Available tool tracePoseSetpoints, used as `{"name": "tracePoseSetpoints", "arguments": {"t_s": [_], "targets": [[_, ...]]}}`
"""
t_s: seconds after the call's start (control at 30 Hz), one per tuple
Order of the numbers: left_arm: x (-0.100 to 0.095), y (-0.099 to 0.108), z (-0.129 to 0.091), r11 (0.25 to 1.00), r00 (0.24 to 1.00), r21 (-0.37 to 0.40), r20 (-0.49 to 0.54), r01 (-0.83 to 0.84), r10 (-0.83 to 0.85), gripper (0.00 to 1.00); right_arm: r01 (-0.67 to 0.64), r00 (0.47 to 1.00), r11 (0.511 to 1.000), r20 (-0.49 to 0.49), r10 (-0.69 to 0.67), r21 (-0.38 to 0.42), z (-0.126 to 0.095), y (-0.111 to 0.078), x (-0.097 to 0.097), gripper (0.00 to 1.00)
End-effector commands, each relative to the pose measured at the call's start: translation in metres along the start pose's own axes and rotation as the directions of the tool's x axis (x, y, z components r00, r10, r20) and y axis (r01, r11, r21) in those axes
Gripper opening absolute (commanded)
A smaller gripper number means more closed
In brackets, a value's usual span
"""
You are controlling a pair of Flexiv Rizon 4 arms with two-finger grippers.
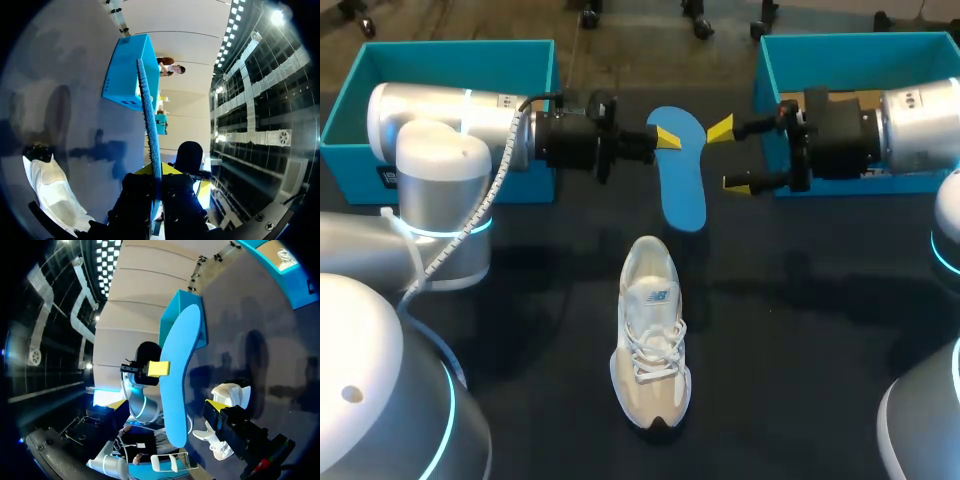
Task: Take the shoe out of the shoebox, open the shoe tongue, remove and reinsert the insole, then place the shoe into the shoebox
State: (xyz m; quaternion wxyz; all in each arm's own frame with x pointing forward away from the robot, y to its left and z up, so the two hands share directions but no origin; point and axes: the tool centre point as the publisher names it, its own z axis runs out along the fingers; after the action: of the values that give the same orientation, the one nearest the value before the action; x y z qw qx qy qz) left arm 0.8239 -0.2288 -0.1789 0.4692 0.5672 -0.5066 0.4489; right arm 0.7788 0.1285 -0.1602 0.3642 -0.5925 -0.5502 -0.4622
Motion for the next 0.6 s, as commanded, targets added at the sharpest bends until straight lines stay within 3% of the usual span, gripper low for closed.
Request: {"name": "tracePoseSetpoints", "arguments": {"t_s": [0.03, 0.3, 0.4, 0.5, 0.6], "targets": [[0.003, -0.002, -0.006, 1.0, 0.999, 0.0, -0.034, -0.026, 0.026, 0.0, -0.002, 1.0, 1.0, -0.013, 0.002, -0.003, 0.001, 0.002, 0.001, 1.0], [0.016, -0.011, -0.027, 0.949, 0.948, -0.074, -0.116, -0.307, 0.297, 0.0, -0.006, 0.999, 1.0, -0.041, 0.006, -0.013, 0.001, 0.001, -0.002, 1.0], [0.019, -0.015, -0.033, 0.873, 0.87, -0.09, -0.178, -0.479, 0.46, 0.0, -0.006, 0.999, 1.0, -0.041, 0.006, -0.013, 0.001, 0.001, -0.002, 1.0], [0.019, -0.019, -0.044, 0.676, 0.676, -0.112, -0.282, -0.728, 0.681, 0.0, -0.006, 0.999, 1.0, -0.041, 0.006, -0.013, 0.001, 0.001, -0.002, 1.0], [0.019, -0.019, -0.044, 0.676, 0.676, -0.112, -0.282, -0.728, 0.681, 0.0, -0.006, 0.999, 1.0, -0.041, 0.006, -0.013, 0.001, 0.001, -0.002, 1.0]]}}
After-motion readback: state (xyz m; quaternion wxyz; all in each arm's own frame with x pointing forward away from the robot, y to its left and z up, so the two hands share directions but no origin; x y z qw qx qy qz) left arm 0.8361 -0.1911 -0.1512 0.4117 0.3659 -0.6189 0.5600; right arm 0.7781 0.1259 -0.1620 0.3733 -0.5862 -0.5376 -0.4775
